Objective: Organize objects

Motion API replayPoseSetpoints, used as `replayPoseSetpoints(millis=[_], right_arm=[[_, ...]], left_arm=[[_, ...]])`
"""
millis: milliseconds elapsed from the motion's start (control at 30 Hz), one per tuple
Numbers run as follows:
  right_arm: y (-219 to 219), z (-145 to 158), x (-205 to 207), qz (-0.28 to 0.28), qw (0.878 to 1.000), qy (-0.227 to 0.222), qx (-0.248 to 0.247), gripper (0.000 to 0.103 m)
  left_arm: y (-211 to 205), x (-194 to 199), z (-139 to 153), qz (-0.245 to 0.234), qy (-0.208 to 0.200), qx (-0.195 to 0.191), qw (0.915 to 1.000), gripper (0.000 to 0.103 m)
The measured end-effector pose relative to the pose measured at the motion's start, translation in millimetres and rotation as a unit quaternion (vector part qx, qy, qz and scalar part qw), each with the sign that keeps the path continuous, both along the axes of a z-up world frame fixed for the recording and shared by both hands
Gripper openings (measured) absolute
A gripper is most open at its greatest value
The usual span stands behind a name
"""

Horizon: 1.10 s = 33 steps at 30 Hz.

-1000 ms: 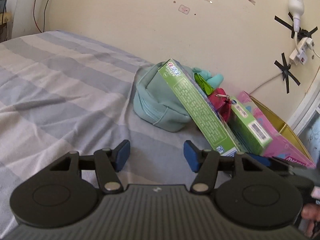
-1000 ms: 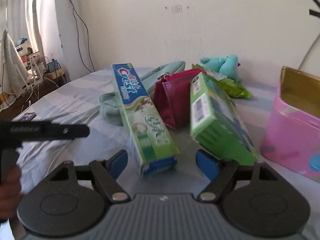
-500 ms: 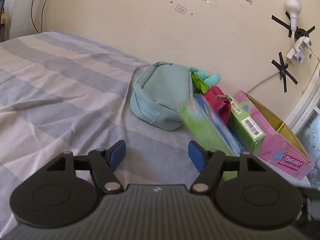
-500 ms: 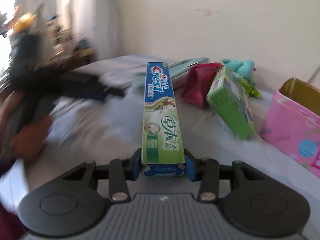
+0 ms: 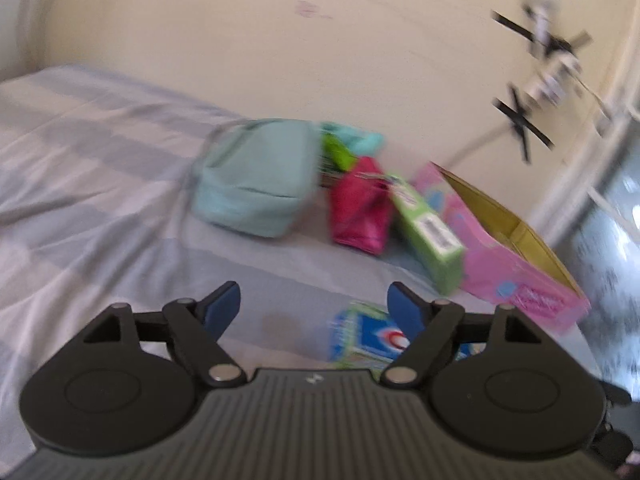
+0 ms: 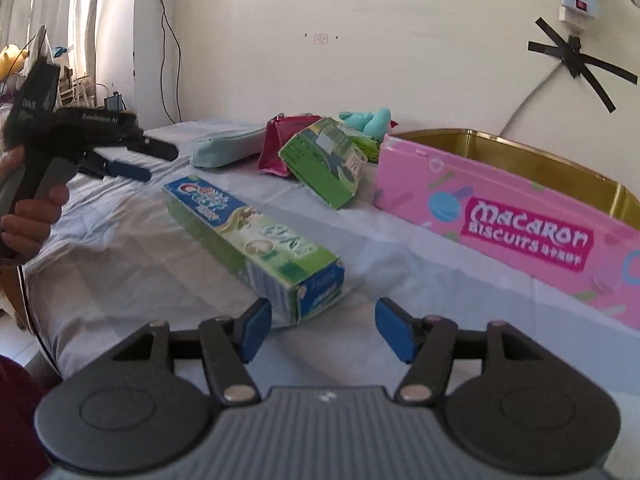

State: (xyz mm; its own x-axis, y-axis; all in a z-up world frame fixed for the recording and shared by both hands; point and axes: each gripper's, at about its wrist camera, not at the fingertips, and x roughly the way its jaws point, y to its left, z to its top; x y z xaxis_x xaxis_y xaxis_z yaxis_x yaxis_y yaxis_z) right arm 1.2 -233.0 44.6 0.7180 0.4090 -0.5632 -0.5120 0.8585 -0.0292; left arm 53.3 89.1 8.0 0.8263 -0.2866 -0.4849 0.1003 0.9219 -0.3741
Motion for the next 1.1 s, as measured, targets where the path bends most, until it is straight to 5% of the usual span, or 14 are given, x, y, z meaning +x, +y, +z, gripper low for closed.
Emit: replayPoseSetpoints(millis=[133, 300, 467, 667, 833, 1100], right_arm=[[4, 1, 3, -0.001, 1.000, 0.001, 0.001, 0.063], [10, 0, 10, 0.001, 1.000, 0.014, 0.003, 0.064], [24, 0, 14, -0.001, 1.000, 0.010, -0.006, 0.050], [-11, 31, 16, -0.044, 0.997, -0.047, 0.046, 0.050], [-45, 60, 27, -0.116, 0.984, -0.129, 0.033, 0.050], [-108, 57, 88, -0.219, 0.968, -0.119, 0.012, 0.051]], left_arm=[[-29, 8, 0, -0.036, 0.017, 0.041, 0.9984, 0.081], [-40, 9, -11, -0.073, 0.049, 0.026, 0.9958, 0.073], [-44, 7, -7, -0.078, 0.043, 0.022, 0.9958, 0.068], [-72, 11, 43, -0.106, -0.038, 0.036, 0.9930, 0.068], [-131, 48, 81, -0.143, -0.104, 0.057, 0.9827, 0.068], [-225, 117, 73, -0.187, -0.102, 0.072, 0.9743, 0.069]])
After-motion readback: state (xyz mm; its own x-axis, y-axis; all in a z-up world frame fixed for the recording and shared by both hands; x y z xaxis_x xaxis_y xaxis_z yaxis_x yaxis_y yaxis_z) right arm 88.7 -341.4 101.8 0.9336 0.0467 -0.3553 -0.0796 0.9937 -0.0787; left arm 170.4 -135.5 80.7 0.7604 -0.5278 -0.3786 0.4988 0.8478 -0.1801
